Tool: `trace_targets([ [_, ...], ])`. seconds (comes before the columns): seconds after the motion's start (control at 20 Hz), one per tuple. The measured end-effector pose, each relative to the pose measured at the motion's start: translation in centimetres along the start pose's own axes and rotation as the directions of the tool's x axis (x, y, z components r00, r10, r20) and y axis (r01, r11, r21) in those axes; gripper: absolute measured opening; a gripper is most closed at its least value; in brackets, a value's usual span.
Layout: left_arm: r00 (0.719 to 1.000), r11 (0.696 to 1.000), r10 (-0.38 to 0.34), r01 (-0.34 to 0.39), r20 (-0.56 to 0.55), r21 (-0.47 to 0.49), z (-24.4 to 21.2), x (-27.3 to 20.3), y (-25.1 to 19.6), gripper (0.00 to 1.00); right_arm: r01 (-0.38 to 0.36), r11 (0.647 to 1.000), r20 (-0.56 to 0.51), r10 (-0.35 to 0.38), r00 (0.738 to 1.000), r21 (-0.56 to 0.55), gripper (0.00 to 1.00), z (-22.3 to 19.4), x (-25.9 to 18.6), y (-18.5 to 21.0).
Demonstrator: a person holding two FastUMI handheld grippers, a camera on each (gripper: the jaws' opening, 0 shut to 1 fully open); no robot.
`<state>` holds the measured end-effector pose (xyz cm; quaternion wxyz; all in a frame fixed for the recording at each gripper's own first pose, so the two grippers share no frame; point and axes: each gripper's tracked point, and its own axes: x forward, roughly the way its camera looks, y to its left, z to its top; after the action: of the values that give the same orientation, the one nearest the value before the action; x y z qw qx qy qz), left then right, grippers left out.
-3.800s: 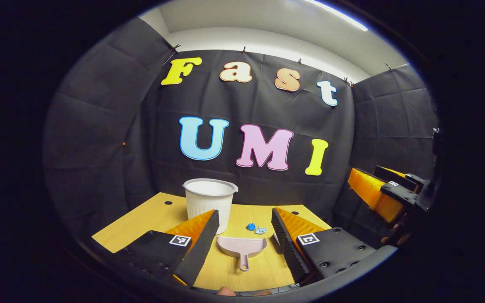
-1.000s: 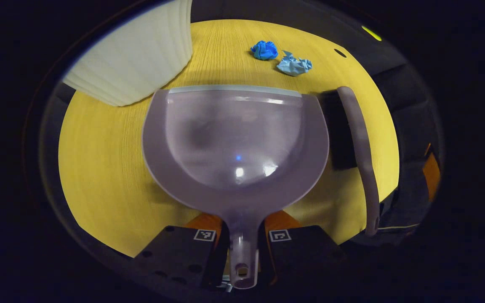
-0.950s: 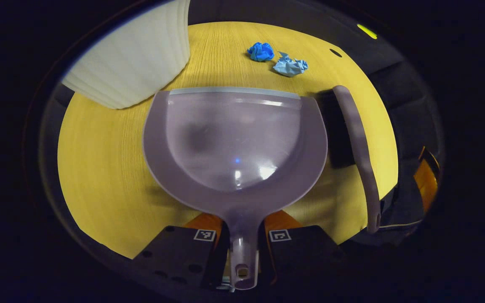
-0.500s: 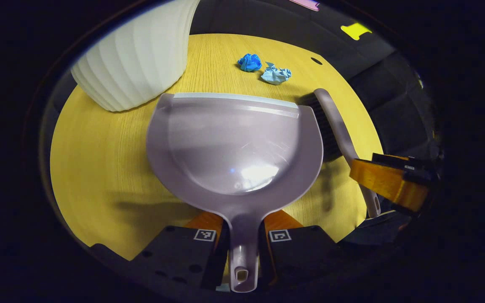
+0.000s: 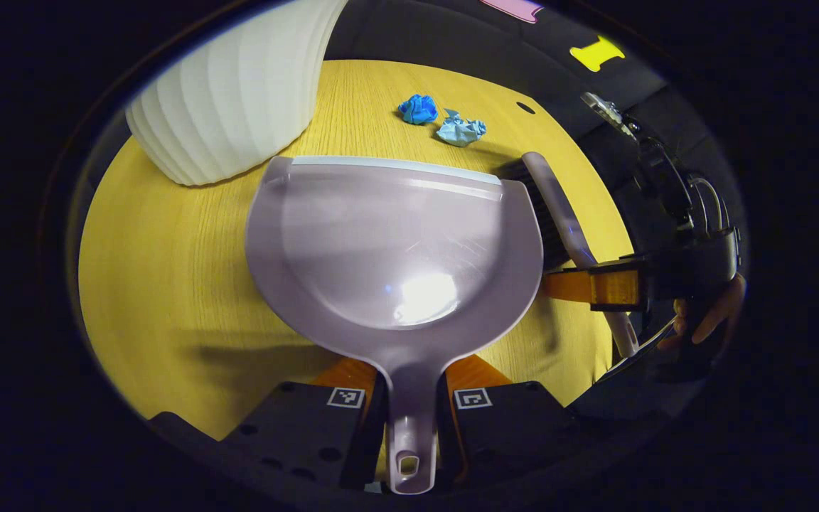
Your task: Pick up the small broom and dustpan from the desktop, sweep the trash into the dustpan with the broom, and then empty the trash into the garbage bin.
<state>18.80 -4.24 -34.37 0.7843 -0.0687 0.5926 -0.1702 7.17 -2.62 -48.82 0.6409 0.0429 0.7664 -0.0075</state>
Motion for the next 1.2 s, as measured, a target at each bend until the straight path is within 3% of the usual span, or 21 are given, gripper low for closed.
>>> trace_targets([
  [0.05,1.0,1.0,-0.005,0.005,-0.002,-0.005,0.1,0.0,0.0,0.29,-0.018,1.0,-0.013,0.018,1.0,0.004,0.27,0.1,-0.3,0.4],
  [0.1,1.0,1.0,-0.009,0.009,-0.003,-0.009,0.0,0.0,0.0,0.29,-0.017,1.0,-0.028,0.018,0.999,0.005,0.31,0.1,-0.3,0.4],
  [0.3,1.0,1.0,-0.015,0.015,-0.014,0.003,-0.2,-0.1,0.1,0.29,-0.105,0.994,-0.035,0.104,0.994,-0.031,0.28,0.4,-1.4,1.8],
  [0.35,1.0,1.0,-0.012,0.012,-0.021,0.015,-0.3,-0.3,0.2,0.29,-0.117,0.992,-0.029,0.115,0.993,-0.038,0.21,0.8,-1.6,1.9],
  [0.4,0.999,1.0,-0.009,0.01,-0.032,0.028,-0.4,-0.3,0.3,0.29,-0.117,0.992,-0.027,0.116,0.993,-0.047,0.21,1.2,-2.1,1.6],
  [0.45,0.999,0.999,-0.003,0.005,-0.045,0.045,-0.6,-0.5,0.6,0.3,-0.111,0.992,-0.02,0.11,0.994,-0.061,0.28,1.8,-2.5,1.2],
  [0.75,0.992,0.992,0.034,-0.019,-0.122,0.124,-0.8,-1.5,3.0,0.3,-0.062,0.99,0.056,0.069,0.996,-0.126,0.28,9.0,-5.1,-1.2],
  [0.9,0.986,0.982,0.048,-0.017,-0.162,0.187,-0.6,-1.9,3.7,0.3,0.0,0.978,0.098,0.021,0.995,-0.209,0.27,13.6,-5.5,-2.2],
  [1.1,0.976,0.971,0.04,0.012,-0.212,0.238,0.8,-2.5,3.7,0.3,0.139,0.905,0.162,-0.079,0.984,-0.402,0.27,20.2,-4.8,-3.3],
  [1.2,0.972,0.963,0.046,0.018,-0.232,0.267,1.8,-2.4,3.5,0.29,0.146,0.876,0.18,-0.069,0.981,-0.46,0.27,22.9,-4.4,-2.4],
])
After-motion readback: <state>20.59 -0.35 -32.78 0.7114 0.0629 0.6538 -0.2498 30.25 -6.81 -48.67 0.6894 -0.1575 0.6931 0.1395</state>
